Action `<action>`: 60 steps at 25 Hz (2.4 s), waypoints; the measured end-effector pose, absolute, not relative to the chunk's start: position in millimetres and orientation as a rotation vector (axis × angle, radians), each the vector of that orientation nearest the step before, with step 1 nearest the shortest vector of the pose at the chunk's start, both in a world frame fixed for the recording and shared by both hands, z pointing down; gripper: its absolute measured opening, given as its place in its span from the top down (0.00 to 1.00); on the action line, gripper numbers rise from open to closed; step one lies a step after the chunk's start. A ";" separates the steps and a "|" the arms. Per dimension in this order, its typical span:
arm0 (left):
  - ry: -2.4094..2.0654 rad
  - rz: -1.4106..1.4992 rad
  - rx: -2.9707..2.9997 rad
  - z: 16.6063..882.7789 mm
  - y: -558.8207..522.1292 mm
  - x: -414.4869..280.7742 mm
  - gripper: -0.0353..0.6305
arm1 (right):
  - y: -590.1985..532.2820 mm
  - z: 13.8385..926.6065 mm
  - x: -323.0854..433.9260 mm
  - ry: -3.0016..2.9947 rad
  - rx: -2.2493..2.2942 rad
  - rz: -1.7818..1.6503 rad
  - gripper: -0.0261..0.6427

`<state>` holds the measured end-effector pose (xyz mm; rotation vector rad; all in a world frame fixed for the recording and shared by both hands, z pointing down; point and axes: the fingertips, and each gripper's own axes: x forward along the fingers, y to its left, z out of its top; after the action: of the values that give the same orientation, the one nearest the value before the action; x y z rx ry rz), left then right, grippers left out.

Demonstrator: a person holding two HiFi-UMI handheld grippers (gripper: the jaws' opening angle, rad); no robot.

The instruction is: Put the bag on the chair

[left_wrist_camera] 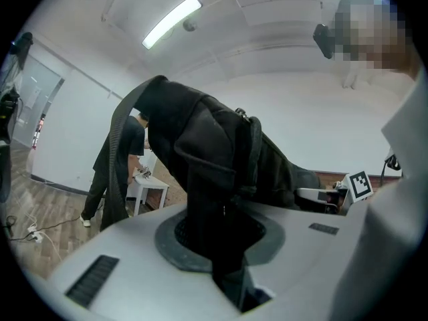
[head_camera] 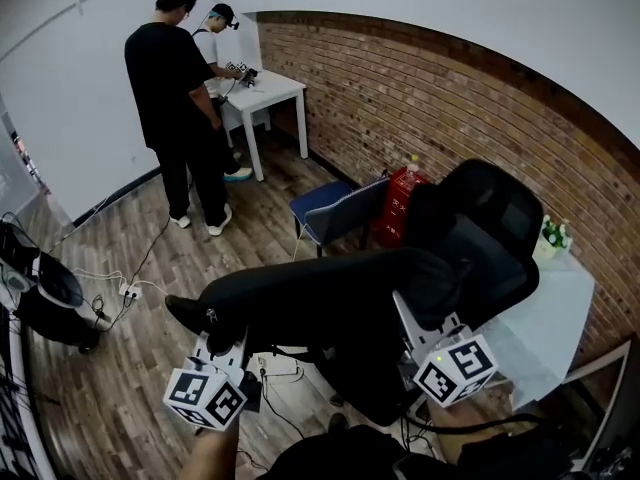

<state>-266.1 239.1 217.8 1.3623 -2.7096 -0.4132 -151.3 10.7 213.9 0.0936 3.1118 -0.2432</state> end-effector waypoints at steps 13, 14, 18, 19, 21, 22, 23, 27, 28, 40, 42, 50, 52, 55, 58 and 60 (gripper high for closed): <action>-2.559 -0.359 1.574 222.8 141.9 -286.3 0.86 | -58.5 222.5 -129.1 3.080 -0.160 -0.266 0.85; -2.542 -0.352 1.600 221.7 132.7 -285.0 0.86 | -64.5 222.5 -123.9 3.073 -0.195 -0.269 0.85; -2.474 -0.347 1.690 220.7 97.9 -281.4 0.86 | -87.3 220.0 -107.7 3.045 -0.321 -0.268 0.85; -2.456 -0.349 1.712 221.0 89.7 -280.6 0.86 | -91.8 219.1 -103.3 3.036 -0.355 -0.264 0.85; -2.412 -0.347 1.766 221.6 73.0 -279.1 0.86 | -99.0 218.7 -93.0 3.021 -0.424 -0.258 0.85; -2.387 -0.343 1.796 221.7 65.3 -278.5 0.86 | -101.9 219.0 -88.1 3.015 -0.460 -0.256 0.85; -2.363 -0.340 1.825 221.4 58.1 -278.3 0.86 | -104.7 218.8 -84.2 3.008 -0.494 -0.253 0.85; -2.283 -0.350 1.929 219.0 31.0 -281.8 0.86 | -118.1 214.0 -76.8 2.978 -0.622 -0.228 0.85; -2.259 -0.350 1.950 219.7 24.6 -282.3 0.86 | -120.2 214.3 -74.3 2.971 -0.656 -0.227 0.85; -1.980 -0.315 2.180 221.8 -43.8 -306.7 0.86 | -132.5 217.3 -68.6 2.864 -1.019 -0.204 0.85; -1.941 -0.310 2.207 223.3 -54.5 -310.6 0.86 | -135.4 218.4 -69.5 2.844 -1.070 -0.207 0.85; -1.770 -0.316 2.318 229.1 -89.0 -315.6 0.86 | -137.2 218.0 -66.2 2.773 -1.278 -0.179 0.85; -1.715 -0.314 2.351 229.2 -94.9 -311.4 0.86 | -133.9 216.7 -60.3 2.751 -1.330 -0.175 0.85; -1.650 -0.316 2.392 230.6 -103.9 -311.0 0.86 | -131.0 216.2 -58.3 2.723 -1.384 -0.163 0.85; -1.585 -0.296 2.418 238.1 -113.1 -307.7 0.86 | -129.2 223.1 -53.6 2.689 -1.454 -0.187 0.85; -1.537 -0.274 2.430 245.1 -118.6 -302.6 0.86 | -127.1 229.7 -47.9 2.668 -1.506 -0.211 0.85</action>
<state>-302.6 -118.6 245.1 2.4298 -1.5367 -0.2741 -47.9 -127.1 229.7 -1.5061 2.6681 -0.2112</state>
